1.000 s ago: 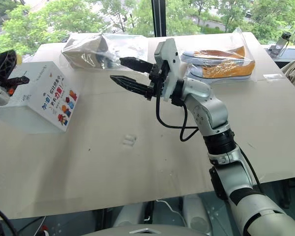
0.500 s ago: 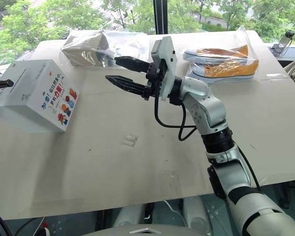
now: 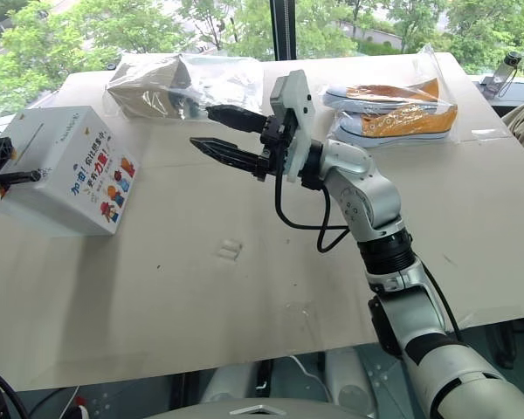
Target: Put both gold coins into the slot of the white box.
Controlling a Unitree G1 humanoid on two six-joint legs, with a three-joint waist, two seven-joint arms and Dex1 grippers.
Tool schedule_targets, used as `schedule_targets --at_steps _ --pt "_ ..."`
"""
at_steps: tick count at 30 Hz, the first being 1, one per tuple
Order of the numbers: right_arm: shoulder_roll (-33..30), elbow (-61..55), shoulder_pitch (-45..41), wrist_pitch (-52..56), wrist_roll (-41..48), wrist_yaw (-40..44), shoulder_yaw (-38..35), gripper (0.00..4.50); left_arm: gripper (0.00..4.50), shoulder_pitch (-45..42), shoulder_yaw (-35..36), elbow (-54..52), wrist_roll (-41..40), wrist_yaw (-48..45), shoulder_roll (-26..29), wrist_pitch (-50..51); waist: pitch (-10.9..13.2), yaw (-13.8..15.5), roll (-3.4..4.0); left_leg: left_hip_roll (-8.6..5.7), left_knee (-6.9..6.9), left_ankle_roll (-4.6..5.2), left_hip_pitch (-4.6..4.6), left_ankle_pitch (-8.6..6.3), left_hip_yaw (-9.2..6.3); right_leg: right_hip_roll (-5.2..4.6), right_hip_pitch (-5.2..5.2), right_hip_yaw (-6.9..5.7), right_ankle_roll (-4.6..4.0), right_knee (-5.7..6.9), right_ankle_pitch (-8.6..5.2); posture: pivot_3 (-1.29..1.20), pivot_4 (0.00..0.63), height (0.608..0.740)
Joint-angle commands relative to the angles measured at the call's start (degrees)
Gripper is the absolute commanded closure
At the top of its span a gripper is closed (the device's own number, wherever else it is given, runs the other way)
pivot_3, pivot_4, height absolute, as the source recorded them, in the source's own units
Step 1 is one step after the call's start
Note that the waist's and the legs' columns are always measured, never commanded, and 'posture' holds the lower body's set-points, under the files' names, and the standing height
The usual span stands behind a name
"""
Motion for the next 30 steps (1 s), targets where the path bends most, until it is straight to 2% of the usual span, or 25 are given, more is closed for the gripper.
schedule_targets --at_steps 1,17,23,26,30 --pt "0.1 -2.7 -0.5 0.0 1.2 -0.5 -1.6 1.67 4.5 -0.7 0.6 0.9 2.4 -1.8 -1.1 -1.3 0.0 0.0 0.0 0.0 0.0 0.0 0.01 0.0 0.0 -0.01 0.0 0.0 0.0 0.02 0.0 0.0 0.15 0.74" --pt "-0.1 -3.5 -0.1 0.5 1.4 -1.3 -1.6 1.67 4.5 -2.8 -2.2 -1.5 5.6 -6.1 -5.4 1.1 -0.1 0.3 -0.01 -0.16 0.12 0.06 0.08 -0.03 -0.05 -0.16 0.01 -0.03 0.0 0.31 0.0 0.0 0.15 0.74" --pt "-0.1 -3.5 -0.1 0.6 1.3 -1.4 -1.7 1.67 4.5 -3.0 -1.0 -1.7 6.1 -6.6 -6.3 2.4 -0.1 0.3 -0.01 -0.22 0.14 0.04 0.08 -0.01 -0.04 -0.21 0.02 -0.02 0.01 0.32 0.01 0.0 0.15 0.74" --pt "-0.1 -3.5 0.0 0.7 1.3 -1.4 -1.6 1.64 3.72 -3.1 -0.9 -2.0 7.8 -6.6 -6.3 1.1 -0.1 0.2 -0.02 -0.22 0.14 0.04 0.08 -0.01 -0.05 -0.2 0.02 -0.02 0.01 0.33 0.01 0.0 0.15 0.74" --pt "-0.1 -3.5 0.0 0.7 1.2 -1.3 -1.6 1.64 1.88 -4.2 -0.3 -2.0 12.0 -6.5 -6.8 -6.3 -0.1 0.3 -0.04 -0.21 0.16 0.04 0.07 -0.01 -0.12 -0.2 0.02 -0.08 0.01 0.36 0.01 0.0 0.15 0.74"
